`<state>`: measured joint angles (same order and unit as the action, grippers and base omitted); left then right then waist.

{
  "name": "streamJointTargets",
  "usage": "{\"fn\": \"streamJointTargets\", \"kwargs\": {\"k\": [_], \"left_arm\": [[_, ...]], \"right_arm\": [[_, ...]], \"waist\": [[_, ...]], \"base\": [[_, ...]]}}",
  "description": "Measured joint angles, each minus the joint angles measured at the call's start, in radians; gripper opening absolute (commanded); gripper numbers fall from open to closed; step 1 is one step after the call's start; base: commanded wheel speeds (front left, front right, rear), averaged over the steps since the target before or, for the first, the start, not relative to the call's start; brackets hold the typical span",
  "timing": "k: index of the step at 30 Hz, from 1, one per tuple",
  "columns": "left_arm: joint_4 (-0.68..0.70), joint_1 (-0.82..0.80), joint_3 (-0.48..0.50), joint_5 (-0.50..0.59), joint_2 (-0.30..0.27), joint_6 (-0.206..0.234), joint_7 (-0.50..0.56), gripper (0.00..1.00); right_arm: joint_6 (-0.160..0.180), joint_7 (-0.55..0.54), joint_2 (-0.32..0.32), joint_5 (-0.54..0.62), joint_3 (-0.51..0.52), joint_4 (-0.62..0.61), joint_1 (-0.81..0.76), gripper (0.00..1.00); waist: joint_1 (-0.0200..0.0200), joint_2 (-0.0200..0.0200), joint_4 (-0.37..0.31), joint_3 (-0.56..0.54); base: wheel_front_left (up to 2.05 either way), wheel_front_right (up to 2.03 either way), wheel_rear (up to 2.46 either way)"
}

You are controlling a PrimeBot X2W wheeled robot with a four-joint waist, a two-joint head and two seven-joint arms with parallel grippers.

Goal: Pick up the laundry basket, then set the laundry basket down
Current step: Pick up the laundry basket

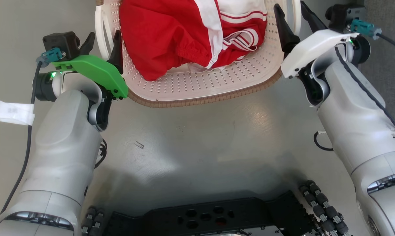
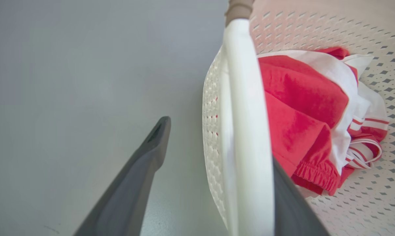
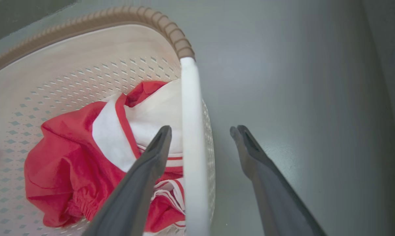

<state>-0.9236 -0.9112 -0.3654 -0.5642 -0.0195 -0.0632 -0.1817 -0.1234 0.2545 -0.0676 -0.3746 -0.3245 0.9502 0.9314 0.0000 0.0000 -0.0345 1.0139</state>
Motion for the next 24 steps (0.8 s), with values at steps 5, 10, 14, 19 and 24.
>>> {"fn": "streamJointTargets", "kwargs": {"k": [5, 10, 14, 19, 24], "left_arm": [[-0.019, -0.012, -0.014, -0.022, 0.001, -0.007, 0.000, 0.38], [-0.033, -0.024, -0.028, -0.032, 0.019, -0.019, -0.005, 0.00], [-0.044, -0.037, -0.031, -0.040, 0.020, -0.016, -0.005, 0.00], [-0.071, -0.043, -0.045, -0.040, 0.021, -0.016, -0.017, 0.00], [-0.098, -0.043, -0.056, -0.040, 0.019, -0.016, -0.018, 0.00]], "right_arm": [[0.000, 0.000, 0.001, -0.017, -0.013, 0.021, 0.021, 0.35], [-0.004, 0.001, 0.006, -0.045, -0.032, 0.036, 0.026, 0.00], [-0.004, 0.004, 0.008, -0.058, -0.040, 0.048, 0.031, 0.00], [-0.004, 0.004, 0.012, -0.067, -0.052, 0.070, 0.037, 0.00], [-0.004, 0.003, 0.019, -0.087, -0.072, 0.075, 0.037, 0.00]], "waist": [[0.0000, 0.0000, 0.000, 0.002], [0.0000, 0.0000, -0.001, 0.003], [-0.0001, 0.0000, -0.002, 0.002], [0.0000, 0.0000, -0.003, -0.011], [0.0000, 0.0000, -0.003, -0.033]], "base": [[0.00, 0.00, 0.00], [0.00, 0.00, 0.00], [0.00, 0.00, 0.00], [0.00, 0.00, 0.00], [0.00, 0.00, 0.00]]}}
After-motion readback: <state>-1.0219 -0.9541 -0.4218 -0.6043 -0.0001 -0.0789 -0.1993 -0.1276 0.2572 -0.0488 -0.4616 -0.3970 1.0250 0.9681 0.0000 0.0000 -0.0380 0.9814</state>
